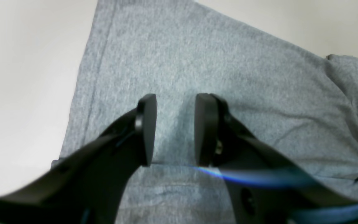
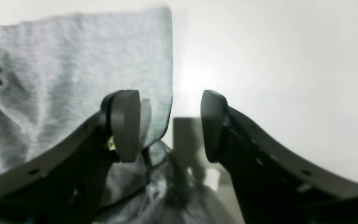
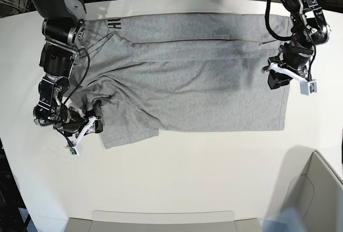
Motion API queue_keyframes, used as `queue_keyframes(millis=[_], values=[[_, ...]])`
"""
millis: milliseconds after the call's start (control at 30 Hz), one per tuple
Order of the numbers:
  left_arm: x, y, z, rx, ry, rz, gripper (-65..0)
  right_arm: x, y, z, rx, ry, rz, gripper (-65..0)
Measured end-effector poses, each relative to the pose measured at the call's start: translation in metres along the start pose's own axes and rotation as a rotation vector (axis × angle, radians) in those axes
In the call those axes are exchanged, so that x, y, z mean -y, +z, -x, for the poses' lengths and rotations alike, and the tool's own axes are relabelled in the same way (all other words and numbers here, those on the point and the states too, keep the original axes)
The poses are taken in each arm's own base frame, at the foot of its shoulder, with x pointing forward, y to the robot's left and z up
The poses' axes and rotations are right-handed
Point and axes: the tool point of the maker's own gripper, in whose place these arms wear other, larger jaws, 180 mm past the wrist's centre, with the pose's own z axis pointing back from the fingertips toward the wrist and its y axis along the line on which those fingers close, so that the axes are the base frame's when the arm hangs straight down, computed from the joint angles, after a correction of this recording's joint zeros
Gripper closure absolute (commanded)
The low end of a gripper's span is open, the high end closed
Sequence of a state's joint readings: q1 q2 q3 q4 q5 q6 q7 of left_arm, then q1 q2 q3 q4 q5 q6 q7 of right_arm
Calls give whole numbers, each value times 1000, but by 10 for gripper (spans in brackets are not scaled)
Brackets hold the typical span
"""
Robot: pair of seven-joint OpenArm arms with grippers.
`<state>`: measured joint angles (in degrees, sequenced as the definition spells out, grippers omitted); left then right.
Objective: Fold the T-shirt properly
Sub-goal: 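Move the right gripper to the sleeve and hem corner and grasp it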
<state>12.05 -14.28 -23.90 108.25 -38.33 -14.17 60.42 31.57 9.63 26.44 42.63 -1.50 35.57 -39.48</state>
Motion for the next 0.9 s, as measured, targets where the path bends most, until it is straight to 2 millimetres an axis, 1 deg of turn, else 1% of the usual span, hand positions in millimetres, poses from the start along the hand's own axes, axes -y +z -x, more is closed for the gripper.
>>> queue_keyframes(millis=[67,133,300,500,567,600,667,700,800,833,900], values=[[0,0,0,0,0,0,-215,-2,-7,5,17,-36,-25,-315],[0,0,0,0,1,1,-215,-4,-13,3,20,-62,-47,-315],[1,0,-3,7,0,2,-215,-19,-27,-6,78,-143,-114,-315],[1,-1,-5,10,-3,3,-221,-28,-34,-9,66,-176,-150,-315],[4,-3,-15,30,-6,11,-246,-35,-37,-9,67,-178,-164,-315],[4,-8,-21,32,-1,17,-266,-39,-38,-9,67,-176,-169,-315],[-2,-21,-31,6,2,28,-287,-42,-39,-8,66,-176,-178,-315],[-11,-29,-40,-18,8,10,-290,-43,-40,-8,71,-179,-181,-315],[-39,-50,-76,-12,43,-27,-291,-41,-38,-7,71,-181,-183,-315],[-42,-55,-84,-17,2,-13,-291,-42,-38,-7,71,-181,-184,-315],[-38,-70,-87,-71,-111,52,-290,-41,-38,-6,68,-181,-183,-315]])
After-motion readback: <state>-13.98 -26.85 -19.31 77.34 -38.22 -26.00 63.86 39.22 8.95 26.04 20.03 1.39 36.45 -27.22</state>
